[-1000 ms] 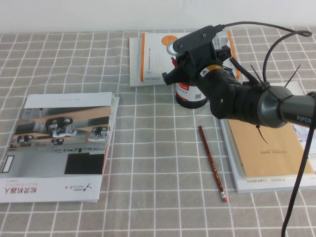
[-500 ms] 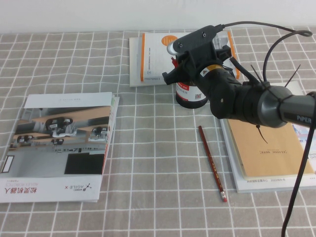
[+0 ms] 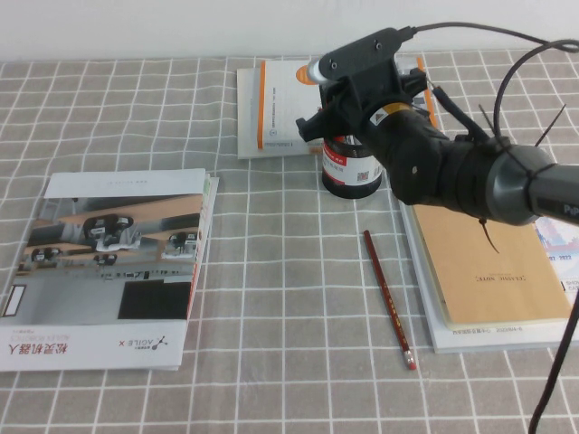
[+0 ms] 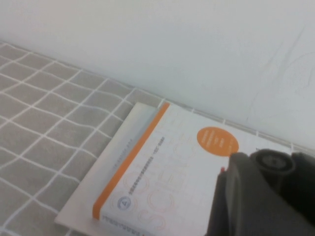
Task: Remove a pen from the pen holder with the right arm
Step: 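Take a marker out of the pen holder and lay it on the table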
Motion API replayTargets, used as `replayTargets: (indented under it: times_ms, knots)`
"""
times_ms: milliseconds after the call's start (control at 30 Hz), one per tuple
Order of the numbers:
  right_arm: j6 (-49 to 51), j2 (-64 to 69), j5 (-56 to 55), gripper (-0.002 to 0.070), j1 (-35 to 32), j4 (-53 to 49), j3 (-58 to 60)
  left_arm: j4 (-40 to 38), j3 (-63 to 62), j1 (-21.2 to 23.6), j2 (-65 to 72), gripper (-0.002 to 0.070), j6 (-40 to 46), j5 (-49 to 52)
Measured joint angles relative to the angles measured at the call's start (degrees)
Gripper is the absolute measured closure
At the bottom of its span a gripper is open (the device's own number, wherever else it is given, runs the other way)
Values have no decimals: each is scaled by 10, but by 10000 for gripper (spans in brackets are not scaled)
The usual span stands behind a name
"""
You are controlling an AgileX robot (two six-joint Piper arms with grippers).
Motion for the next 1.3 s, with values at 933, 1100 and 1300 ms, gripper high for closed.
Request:
replayTargets:
  times_ms: [933, 1100, 1300]
  knots:
    - [-59, -245, 214, 569, 0, 21, 0, 0, 0, 0, 0, 678, 0, 0]
    - [-55, -298, 347, 569, 0, 19, 0, 0, 0, 0, 0, 678, 0, 0]
    - [54, -335, 500, 569, 0, -33, 0, 0, 0, 0, 0, 678, 0, 0]
